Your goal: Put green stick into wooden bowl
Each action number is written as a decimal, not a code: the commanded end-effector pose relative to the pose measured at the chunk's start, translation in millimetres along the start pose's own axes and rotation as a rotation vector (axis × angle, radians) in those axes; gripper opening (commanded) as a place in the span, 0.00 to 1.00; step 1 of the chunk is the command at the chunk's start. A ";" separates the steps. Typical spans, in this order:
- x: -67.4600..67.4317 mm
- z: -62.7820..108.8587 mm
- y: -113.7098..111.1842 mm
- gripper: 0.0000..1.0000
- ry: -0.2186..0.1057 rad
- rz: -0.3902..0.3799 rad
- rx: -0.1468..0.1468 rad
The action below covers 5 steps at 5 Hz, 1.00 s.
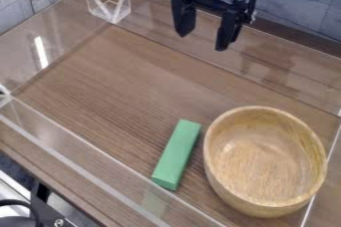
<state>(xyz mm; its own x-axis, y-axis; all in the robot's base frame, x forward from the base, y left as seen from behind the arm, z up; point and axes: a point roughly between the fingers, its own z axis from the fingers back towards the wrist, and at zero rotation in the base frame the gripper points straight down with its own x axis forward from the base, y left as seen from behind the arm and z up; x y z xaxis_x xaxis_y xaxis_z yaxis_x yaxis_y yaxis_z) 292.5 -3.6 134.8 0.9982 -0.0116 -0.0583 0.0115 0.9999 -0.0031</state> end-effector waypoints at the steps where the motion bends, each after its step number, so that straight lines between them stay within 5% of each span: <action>1: -21.4 -12.8 15.1 1.00 0.019 0.048 -0.005; 3: -58.8 -37.8 0.3 1.00 -0.005 0.187 -0.028; 5: -71.9 -58.8 -14.8 1.00 -0.039 0.241 -0.041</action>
<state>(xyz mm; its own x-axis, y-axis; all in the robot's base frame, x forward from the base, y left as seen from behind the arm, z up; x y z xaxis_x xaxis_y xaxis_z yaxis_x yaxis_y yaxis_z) 213.4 -17.0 71.7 0.9725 0.2240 -0.0632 -0.2258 0.9739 -0.0222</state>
